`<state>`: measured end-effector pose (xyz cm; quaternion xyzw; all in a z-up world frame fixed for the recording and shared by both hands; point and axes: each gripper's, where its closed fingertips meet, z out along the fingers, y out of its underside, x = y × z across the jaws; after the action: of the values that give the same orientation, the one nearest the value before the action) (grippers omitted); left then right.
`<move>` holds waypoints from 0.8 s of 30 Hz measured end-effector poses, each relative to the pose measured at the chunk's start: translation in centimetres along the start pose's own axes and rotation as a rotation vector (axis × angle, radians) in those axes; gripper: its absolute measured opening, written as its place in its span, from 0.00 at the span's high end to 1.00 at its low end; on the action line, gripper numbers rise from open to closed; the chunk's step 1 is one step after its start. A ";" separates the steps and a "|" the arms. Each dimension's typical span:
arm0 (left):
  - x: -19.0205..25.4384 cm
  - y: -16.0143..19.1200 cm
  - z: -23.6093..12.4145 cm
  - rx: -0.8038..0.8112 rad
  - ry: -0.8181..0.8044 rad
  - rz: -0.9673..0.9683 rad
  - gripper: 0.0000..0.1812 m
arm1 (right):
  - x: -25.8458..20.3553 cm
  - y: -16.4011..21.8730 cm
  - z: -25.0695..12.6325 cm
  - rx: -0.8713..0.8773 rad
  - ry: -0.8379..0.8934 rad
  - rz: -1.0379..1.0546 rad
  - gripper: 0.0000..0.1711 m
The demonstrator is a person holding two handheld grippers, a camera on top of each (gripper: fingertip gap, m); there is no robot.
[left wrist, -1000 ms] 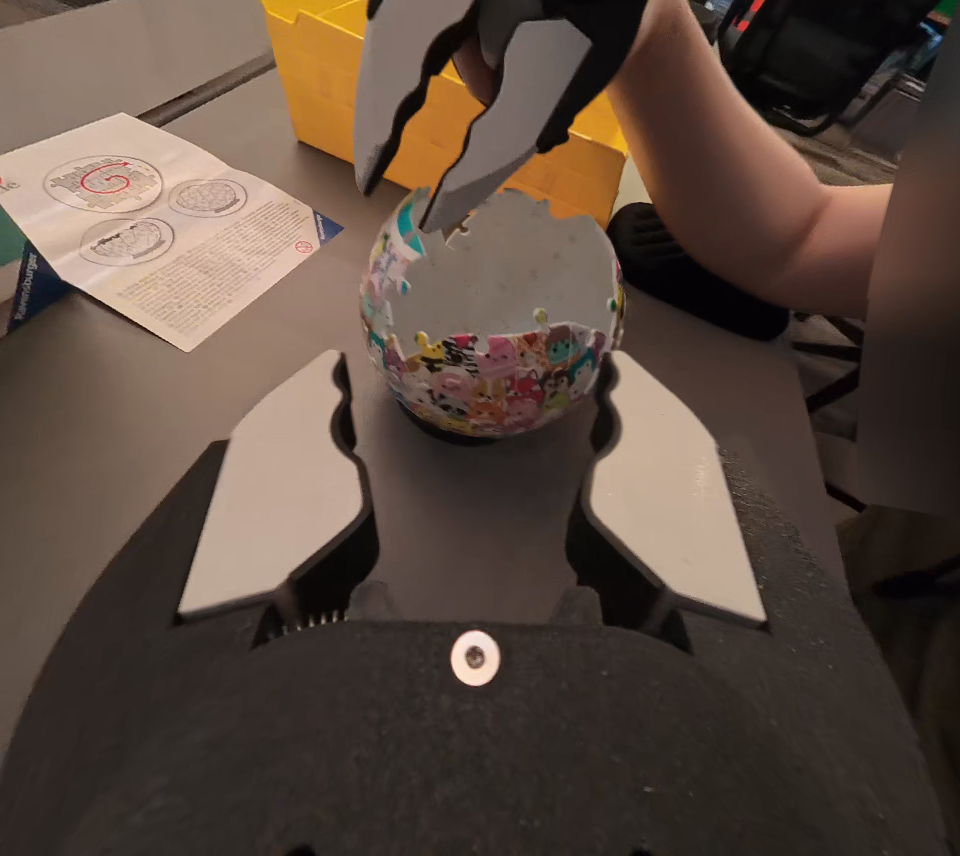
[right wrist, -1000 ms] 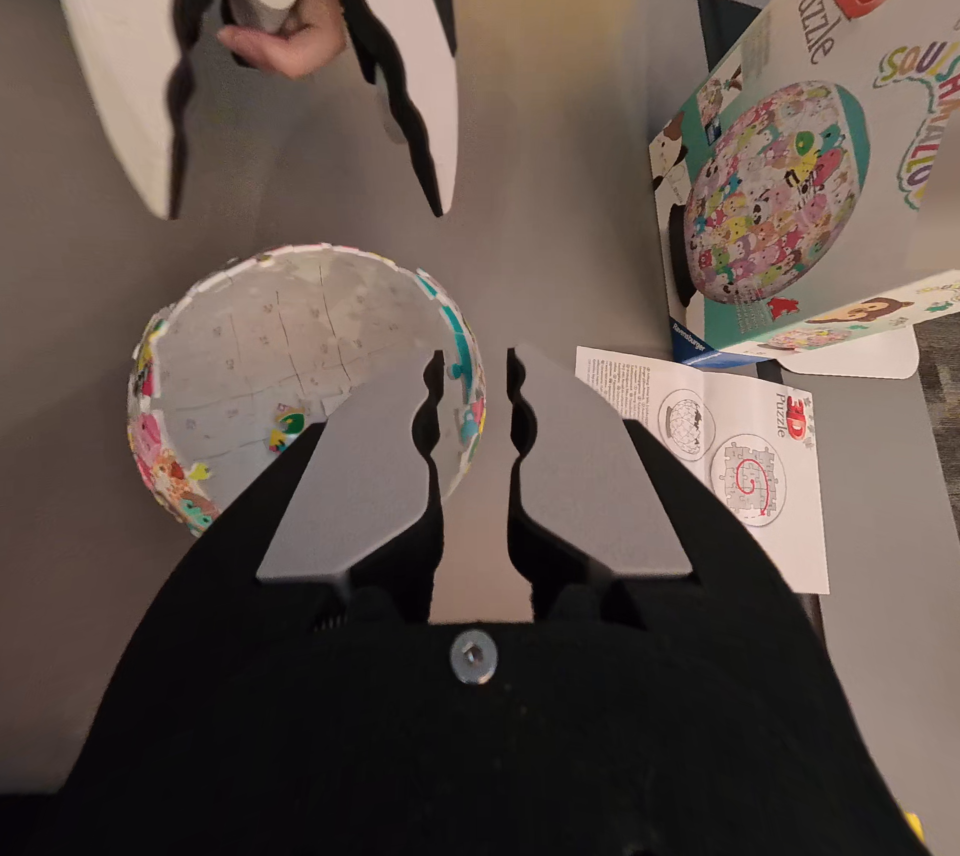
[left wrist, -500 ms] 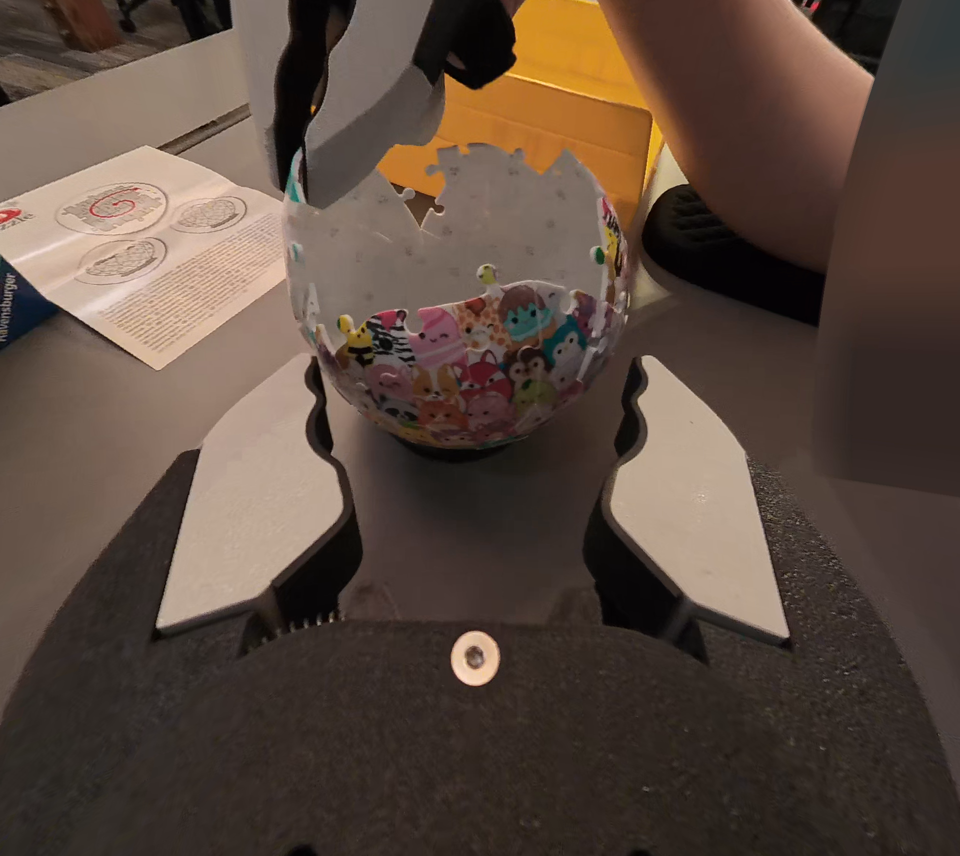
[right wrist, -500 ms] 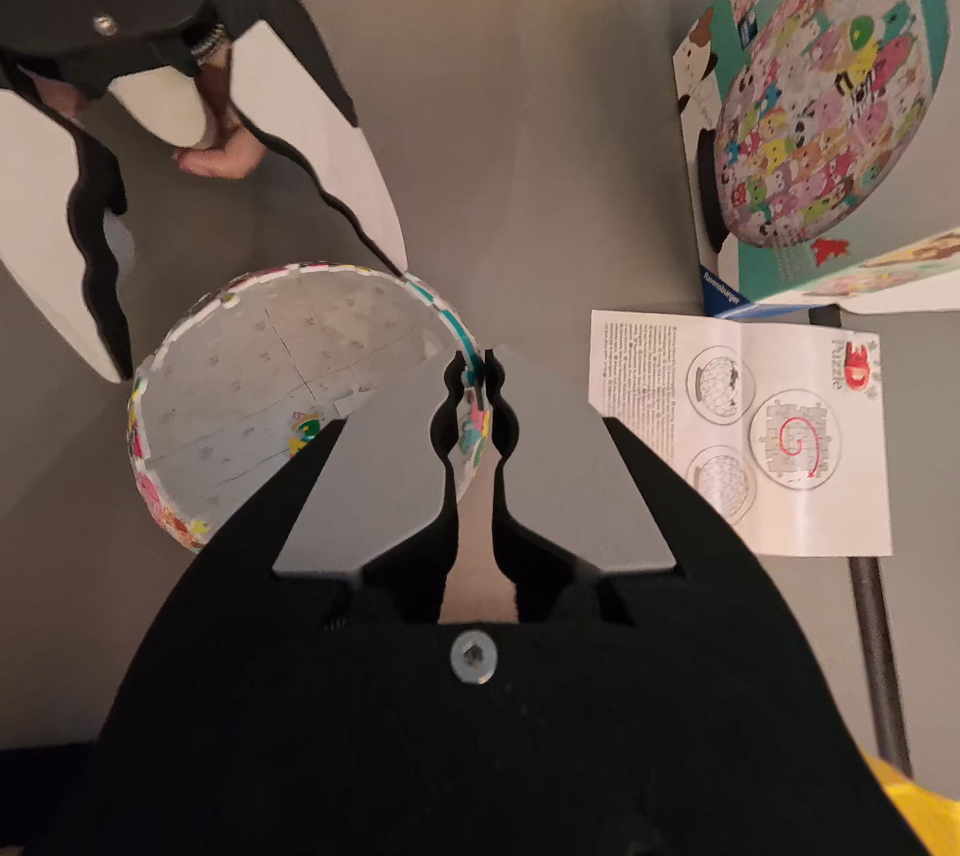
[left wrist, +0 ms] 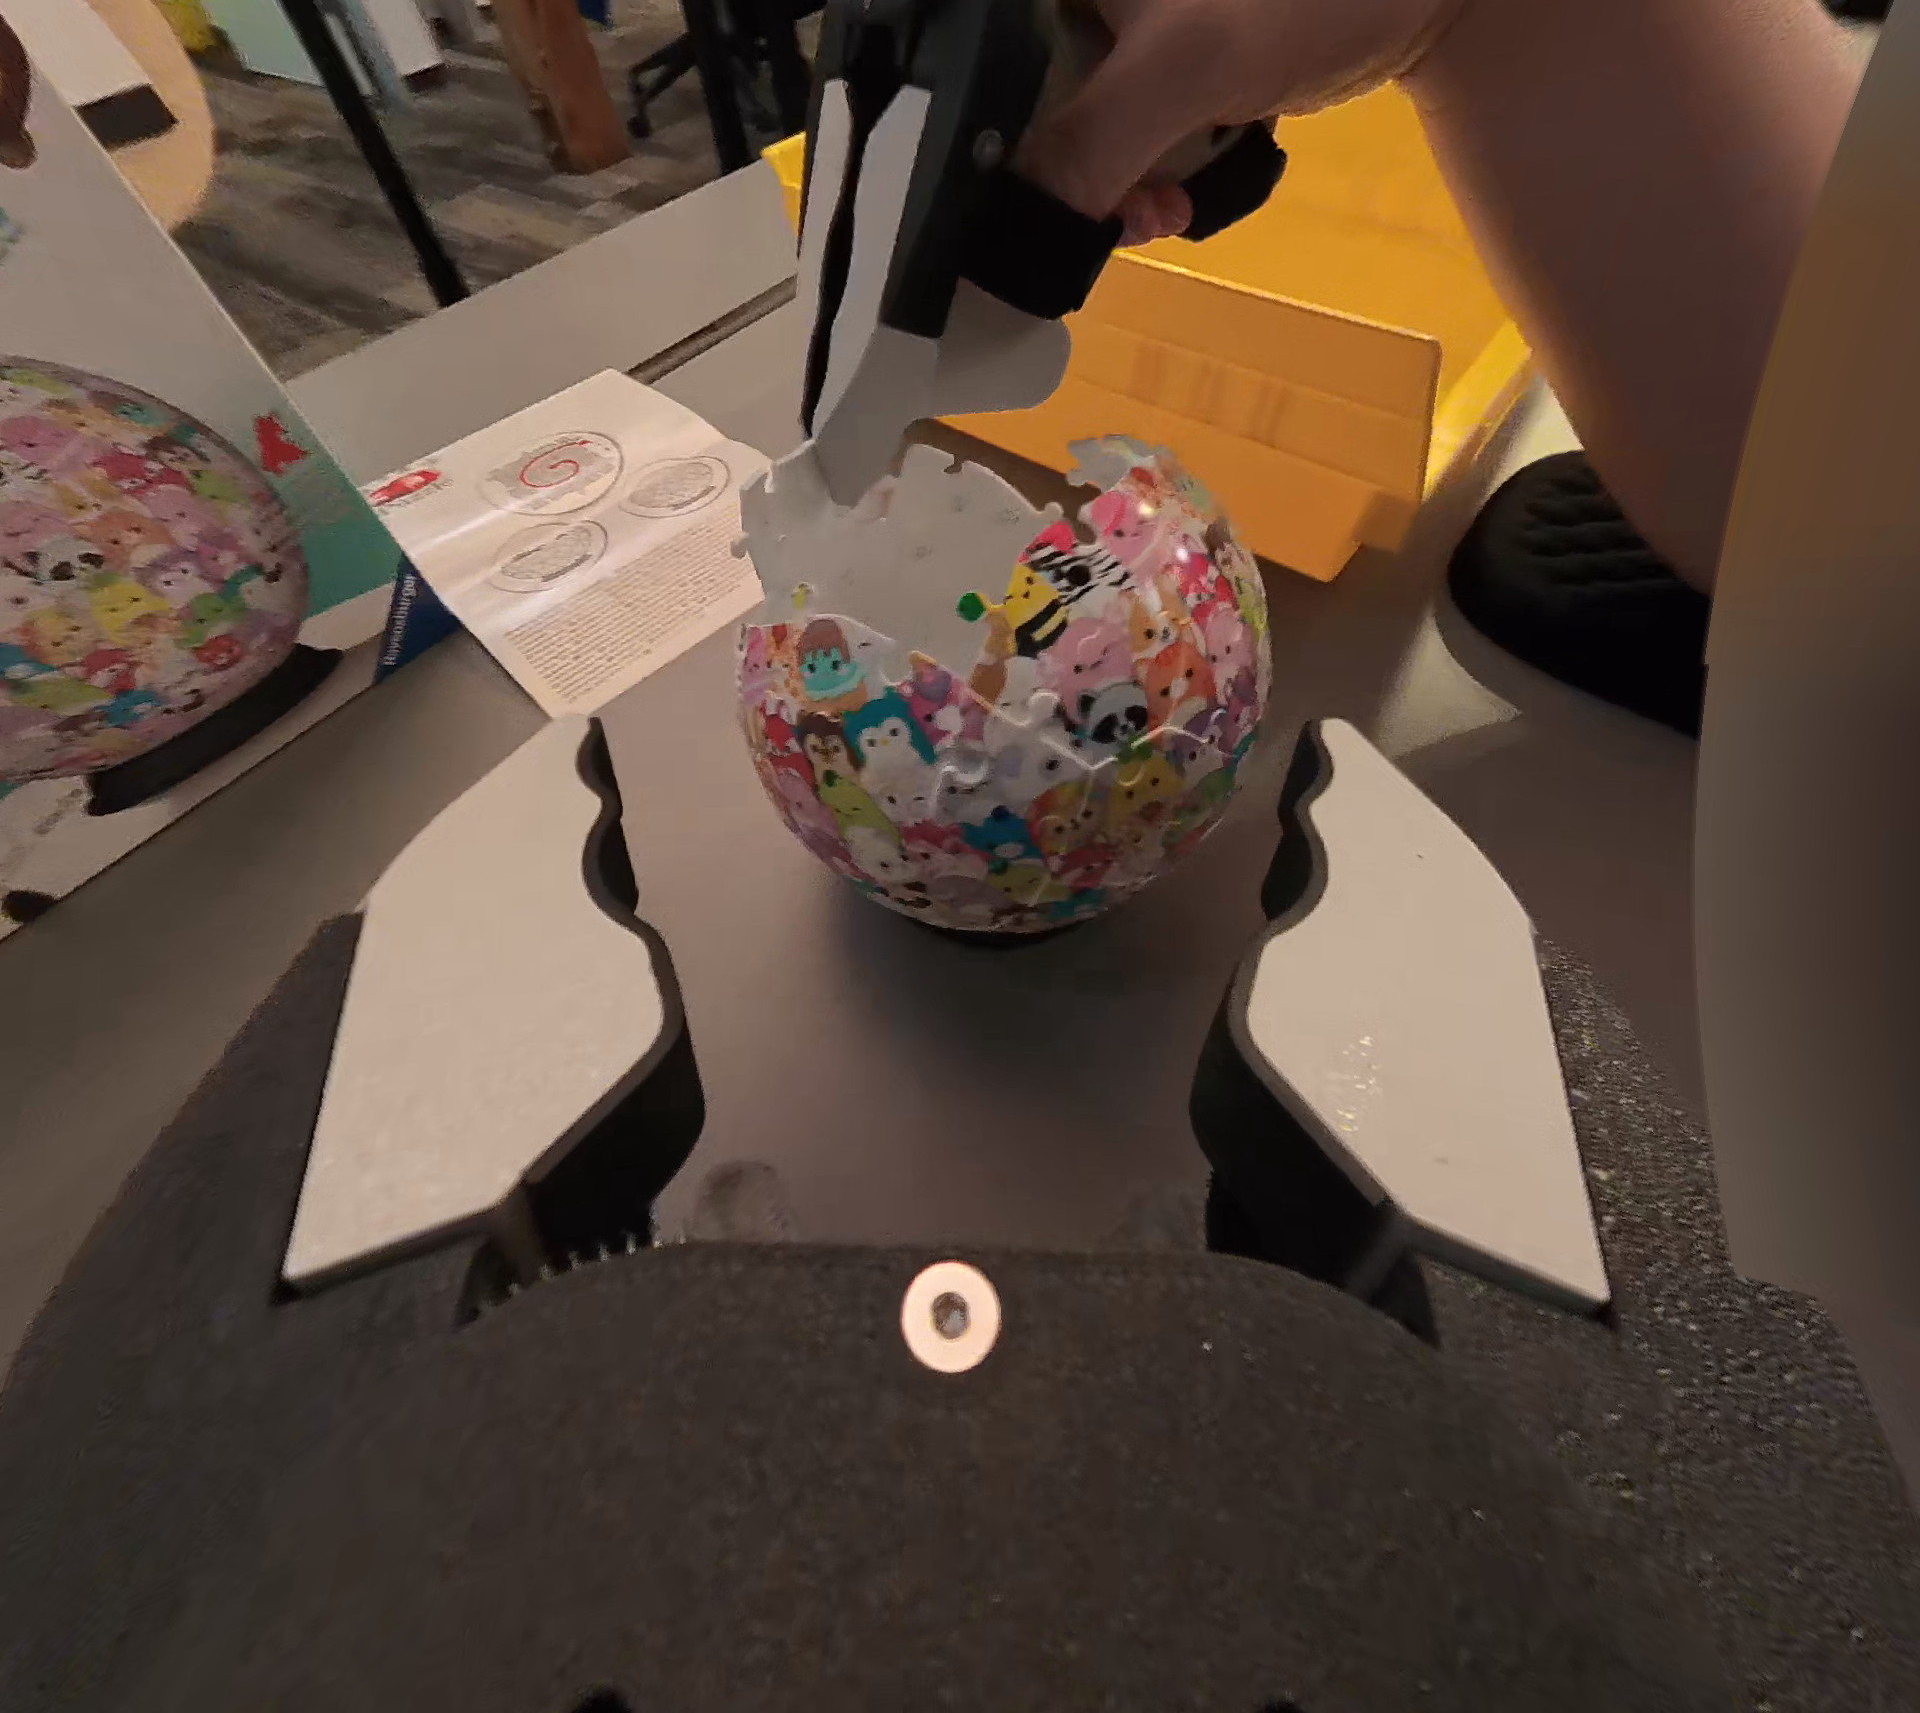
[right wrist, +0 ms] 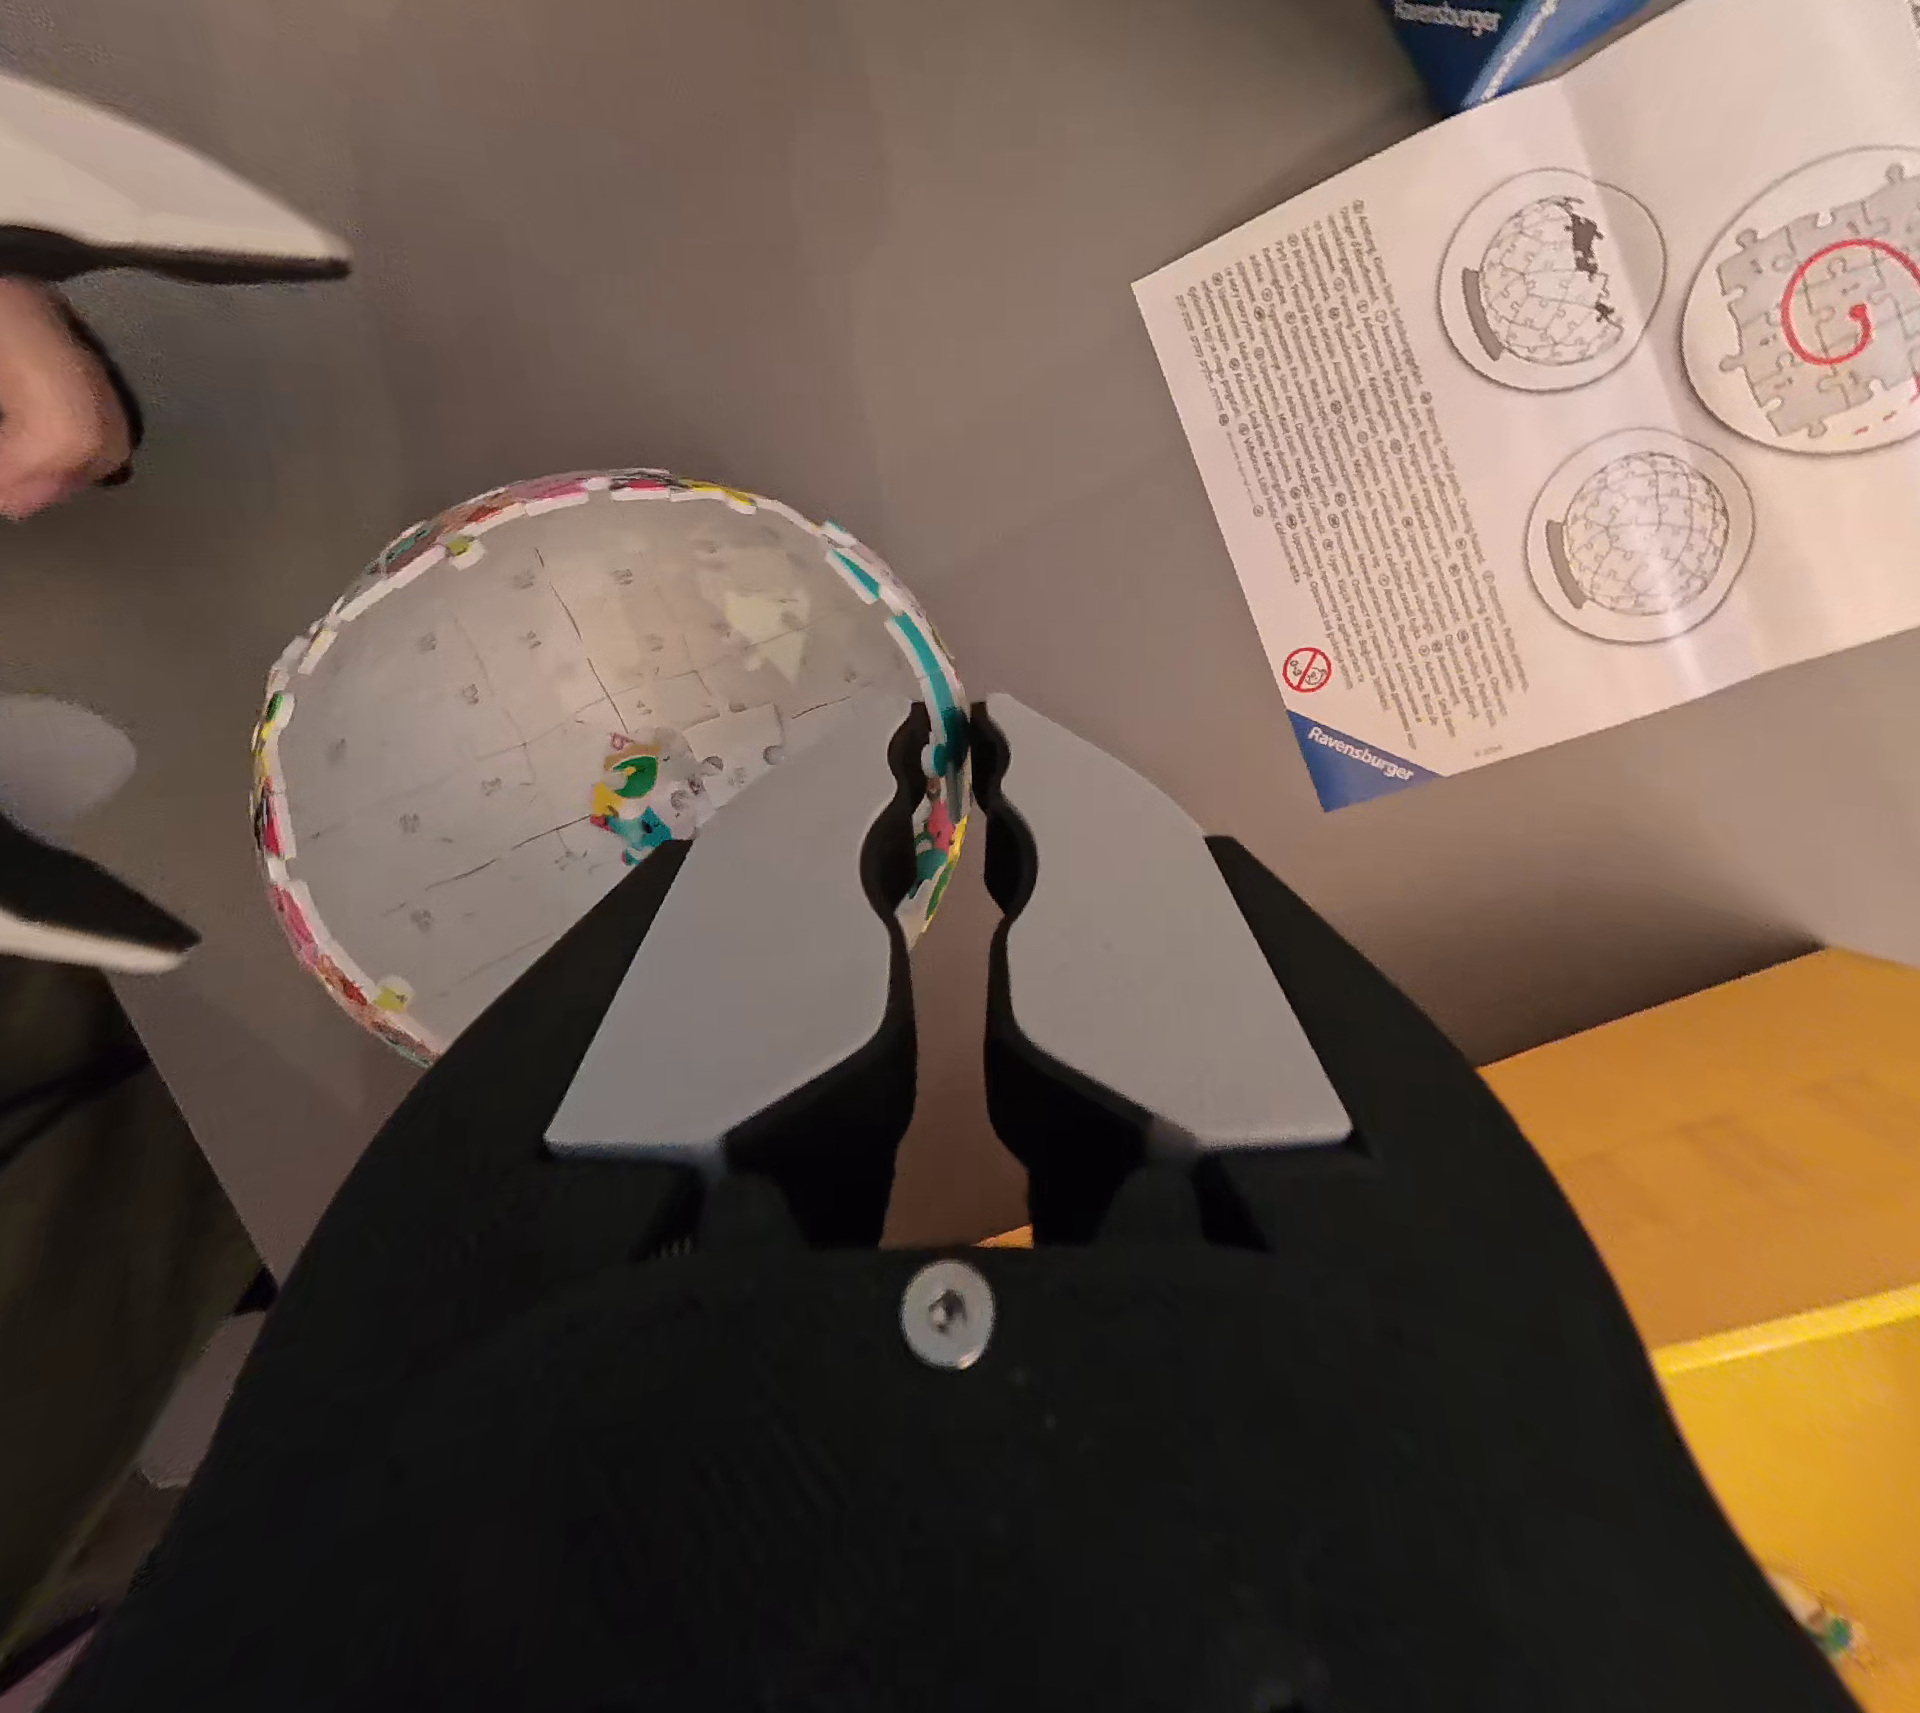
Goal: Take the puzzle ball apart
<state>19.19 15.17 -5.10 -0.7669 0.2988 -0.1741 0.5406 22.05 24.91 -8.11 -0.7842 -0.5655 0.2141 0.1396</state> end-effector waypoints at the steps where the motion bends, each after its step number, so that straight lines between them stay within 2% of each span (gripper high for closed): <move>1: 0.2 -0.1 0.1 -0.004 -0.034 0.002 0.33 | 0.1 0.1 0.0 0.000 0.009 0.014 0.95; 6: 1.8 -0.9 1.0 0.022 -0.074 -0.053 0.30 | 0.3 0.3 -0.2 0.015 0.048 0.086 0.95; 15: 1.2 -0.7 2.5 -0.049 -0.227 -0.078 0.28 | 0.3 1.4 -0.9 0.008 0.106 0.187 0.95; 24: 1.3 0.5 3.9 -0.112 -0.207 -0.085 0.31 | -0.3 2.3 -1.2 -0.014 0.102 0.159 0.94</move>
<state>22.38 17.04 -7.05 -0.8218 0.2176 -0.0997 0.5170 24.46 23.95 -8.05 -0.8376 -0.4949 0.1801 0.1453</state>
